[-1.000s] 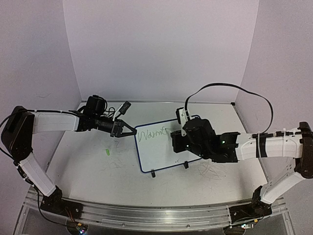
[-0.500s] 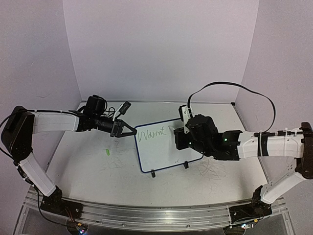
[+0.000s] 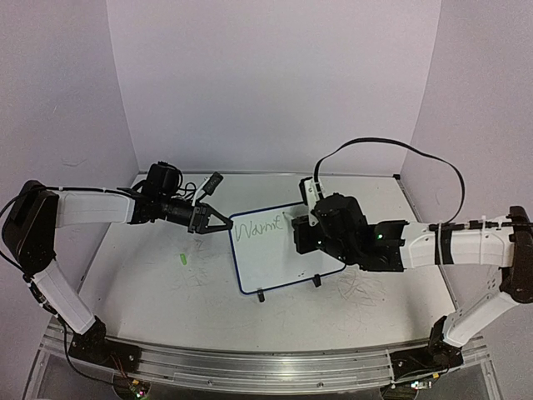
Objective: Write a sentence on the whiteboard
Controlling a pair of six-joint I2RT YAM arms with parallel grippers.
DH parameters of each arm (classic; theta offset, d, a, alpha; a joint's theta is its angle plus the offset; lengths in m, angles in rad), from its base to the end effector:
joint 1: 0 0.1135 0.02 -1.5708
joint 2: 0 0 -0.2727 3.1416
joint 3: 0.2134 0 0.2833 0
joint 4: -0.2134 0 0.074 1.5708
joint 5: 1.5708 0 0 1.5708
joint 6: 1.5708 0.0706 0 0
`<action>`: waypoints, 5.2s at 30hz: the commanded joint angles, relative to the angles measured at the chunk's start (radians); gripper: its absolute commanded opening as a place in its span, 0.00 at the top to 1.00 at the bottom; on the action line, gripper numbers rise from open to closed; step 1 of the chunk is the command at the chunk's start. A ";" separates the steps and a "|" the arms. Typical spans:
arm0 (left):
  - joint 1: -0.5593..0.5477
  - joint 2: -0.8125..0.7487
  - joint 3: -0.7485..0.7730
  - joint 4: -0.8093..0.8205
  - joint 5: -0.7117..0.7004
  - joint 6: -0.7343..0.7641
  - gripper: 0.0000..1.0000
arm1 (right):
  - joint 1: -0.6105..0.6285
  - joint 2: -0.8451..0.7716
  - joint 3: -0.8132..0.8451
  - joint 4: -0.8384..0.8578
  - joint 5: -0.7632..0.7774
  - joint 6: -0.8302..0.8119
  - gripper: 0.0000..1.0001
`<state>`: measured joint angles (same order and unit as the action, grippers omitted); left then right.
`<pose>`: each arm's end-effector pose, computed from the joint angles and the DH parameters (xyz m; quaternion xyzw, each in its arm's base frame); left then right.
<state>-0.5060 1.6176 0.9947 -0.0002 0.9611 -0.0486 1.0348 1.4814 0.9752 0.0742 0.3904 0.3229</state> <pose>0.3092 -0.2375 0.2063 0.3843 0.7207 -0.5064 0.2766 0.2240 0.3245 0.2450 -0.1899 0.8109 0.2049 0.5142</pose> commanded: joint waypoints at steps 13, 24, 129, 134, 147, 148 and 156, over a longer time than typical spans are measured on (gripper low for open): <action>-0.026 -0.002 0.031 -0.040 0.015 0.026 1.00 | 0.000 -0.014 -0.015 -0.022 0.005 0.055 1.00; -0.026 -0.003 0.032 -0.041 0.016 0.026 1.00 | 0.012 -0.013 -0.049 -0.025 -0.018 0.090 1.00; -0.031 0.005 0.034 -0.045 0.016 0.029 1.00 | -0.037 -0.088 -0.049 0.039 -0.010 0.064 1.00; -0.031 0.004 0.035 -0.047 0.018 0.029 1.00 | -0.040 -0.074 -0.046 0.045 -0.004 0.064 1.00; -0.031 0.000 0.034 -0.047 0.017 0.032 1.00 | -0.044 -0.065 -0.051 0.005 0.028 0.092 1.00; -0.031 0.000 0.034 -0.047 0.016 0.032 1.00 | -0.044 -0.073 -0.052 0.010 0.020 0.089 1.00; -0.031 0.003 0.035 -0.049 0.014 0.032 1.00 | -0.044 -0.145 -0.102 0.022 -0.042 0.119 1.00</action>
<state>-0.5117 1.6176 1.0016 -0.0097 0.9608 -0.0383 0.9951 1.3798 0.8876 0.0822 0.3733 0.4121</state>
